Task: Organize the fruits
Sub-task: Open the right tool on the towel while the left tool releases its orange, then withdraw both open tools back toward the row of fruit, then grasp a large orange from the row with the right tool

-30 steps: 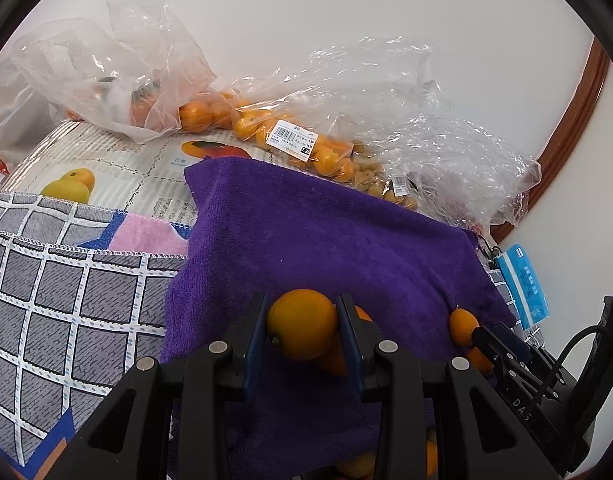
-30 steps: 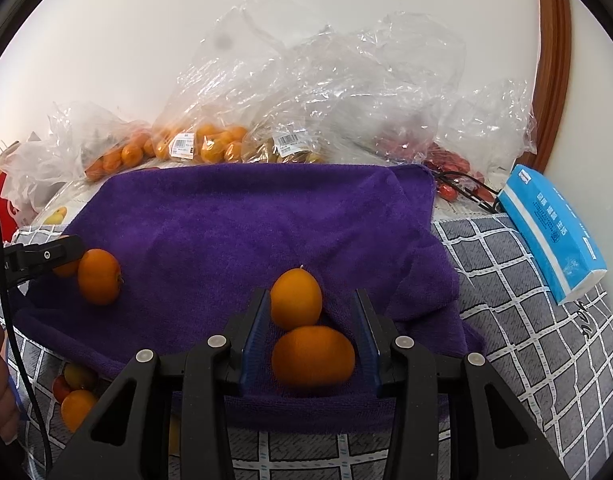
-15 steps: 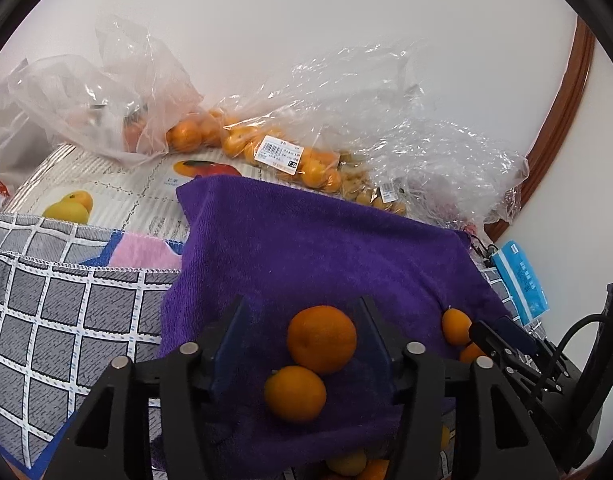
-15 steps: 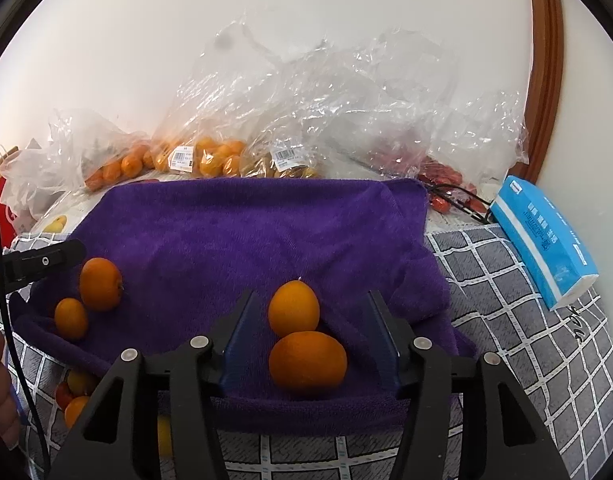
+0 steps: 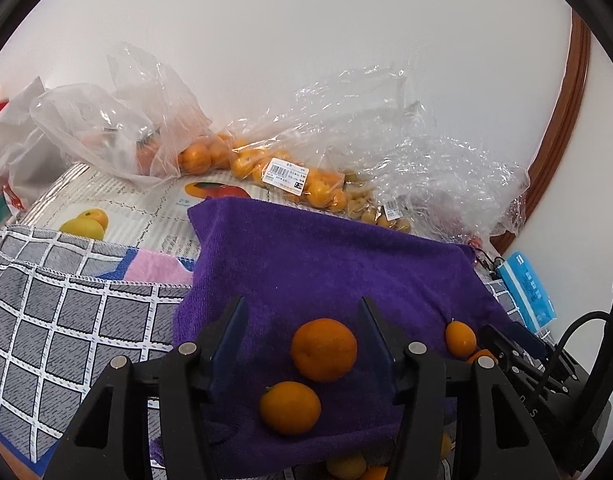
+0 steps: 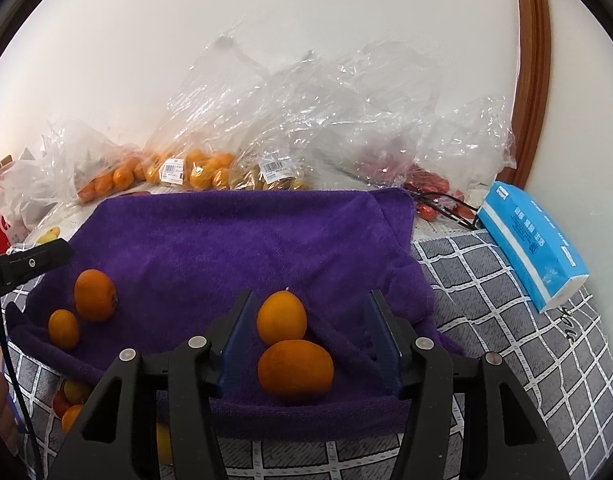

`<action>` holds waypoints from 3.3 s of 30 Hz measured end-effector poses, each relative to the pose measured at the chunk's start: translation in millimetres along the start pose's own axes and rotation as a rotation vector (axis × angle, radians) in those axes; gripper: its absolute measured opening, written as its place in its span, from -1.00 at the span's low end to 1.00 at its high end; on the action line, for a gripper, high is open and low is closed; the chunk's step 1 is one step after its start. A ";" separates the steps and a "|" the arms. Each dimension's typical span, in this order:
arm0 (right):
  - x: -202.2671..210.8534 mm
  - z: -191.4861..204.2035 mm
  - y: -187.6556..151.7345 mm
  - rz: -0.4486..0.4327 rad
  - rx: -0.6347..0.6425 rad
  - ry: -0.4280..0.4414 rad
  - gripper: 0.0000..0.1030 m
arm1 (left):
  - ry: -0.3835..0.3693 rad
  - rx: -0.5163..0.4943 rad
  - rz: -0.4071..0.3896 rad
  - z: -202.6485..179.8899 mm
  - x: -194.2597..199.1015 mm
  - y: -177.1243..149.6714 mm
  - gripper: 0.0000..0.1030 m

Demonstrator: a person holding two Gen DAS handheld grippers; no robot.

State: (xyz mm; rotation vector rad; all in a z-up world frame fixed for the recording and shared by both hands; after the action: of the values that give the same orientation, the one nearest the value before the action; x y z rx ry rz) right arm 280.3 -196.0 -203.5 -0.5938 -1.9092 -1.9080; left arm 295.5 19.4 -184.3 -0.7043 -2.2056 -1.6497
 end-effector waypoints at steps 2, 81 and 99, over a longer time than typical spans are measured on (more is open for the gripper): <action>1.0 -1.3 0.7 -0.007 0.000 -0.018 0.08 | 0.003 0.002 0.007 0.5 0.6 0.5 0.05; 79.9 73.0 -102.5 0.234 0.022 0.199 -0.15 | 0.062 0.031 0.148 63.0 80.7 -92.0 0.40; 80.2 64.5 -101.1 0.229 -0.045 0.251 -0.18 | -0.033 0.051 0.149 57.3 83.6 -92.5 0.15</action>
State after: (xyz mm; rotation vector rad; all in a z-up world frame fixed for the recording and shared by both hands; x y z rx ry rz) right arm 160.2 -128.1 -245.8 -0.5318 -1.5752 -1.7899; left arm 178.0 70.7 -233.4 -0.8651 -2.1524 -1.5151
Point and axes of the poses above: each gripper's, at about its wrist camera, not at the fingertips, and x roughly against the way its jaws point, z to its left, y to its top, the point moved 7 cm from there along -x, roughly the way its jaws point, and after that the axes turned 6 degrees about -z, right-handed, at the moved point
